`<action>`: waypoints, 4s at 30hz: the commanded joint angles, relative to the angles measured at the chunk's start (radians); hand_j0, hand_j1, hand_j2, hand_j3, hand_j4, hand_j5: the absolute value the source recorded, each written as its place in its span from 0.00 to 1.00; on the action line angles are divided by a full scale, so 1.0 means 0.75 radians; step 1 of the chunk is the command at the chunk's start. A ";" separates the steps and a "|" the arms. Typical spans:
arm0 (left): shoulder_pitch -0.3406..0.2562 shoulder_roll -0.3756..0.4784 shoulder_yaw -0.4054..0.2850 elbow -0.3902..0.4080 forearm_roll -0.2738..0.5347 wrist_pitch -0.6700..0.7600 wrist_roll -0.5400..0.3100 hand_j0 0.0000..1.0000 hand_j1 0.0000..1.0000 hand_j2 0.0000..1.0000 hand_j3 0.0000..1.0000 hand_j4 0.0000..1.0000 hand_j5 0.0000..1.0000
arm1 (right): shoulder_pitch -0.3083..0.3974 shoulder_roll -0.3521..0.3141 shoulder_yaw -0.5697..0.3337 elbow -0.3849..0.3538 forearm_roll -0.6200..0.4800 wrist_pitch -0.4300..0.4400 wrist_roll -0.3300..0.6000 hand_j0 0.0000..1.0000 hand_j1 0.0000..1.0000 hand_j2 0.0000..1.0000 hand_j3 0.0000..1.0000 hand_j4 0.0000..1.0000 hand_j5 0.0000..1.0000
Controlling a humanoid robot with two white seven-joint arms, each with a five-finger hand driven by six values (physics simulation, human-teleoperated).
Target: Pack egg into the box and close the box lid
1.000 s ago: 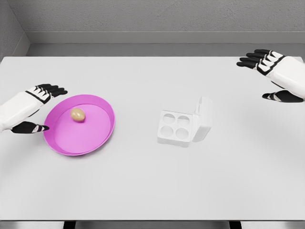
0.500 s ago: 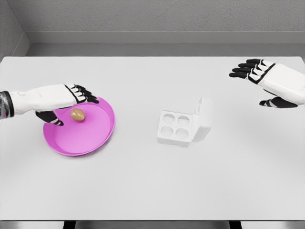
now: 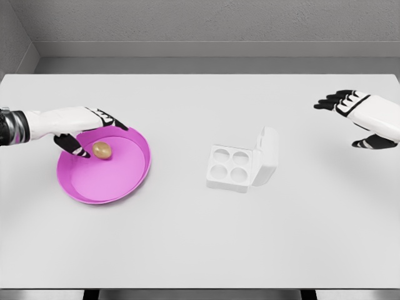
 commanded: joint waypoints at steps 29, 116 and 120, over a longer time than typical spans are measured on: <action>-0.008 -0.010 -0.079 0.108 -0.005 0.006 0.000 0.76 0.76 0.76 0.76 0.76 0.76 | -0.012 0.038 0.068 0.069 -0.011 0.002 0.191 1.00 1.00 1.00 1.00 1.00 1.00; -0.014 -0.257 0.062 -0.111 -0.023 -0.008 0.000 0.15 0.15 0.15 0.15 0.15 0.15 | 0.006 0.019 0.085 0.010 -0.006 0.002 0.195 1.00 1.00 1.00 1.00 1.00 1.00; -0.016 -0.290 0.064 -0.123 -0.021 -0.008 0.000 0.15 0.15 0.15 0.15 0.15 0.15 | 0.008 0.019 0.085 0.010 -0.006 0.002 0.195 1.00 1.00 1.00 1.00 1.00 1.00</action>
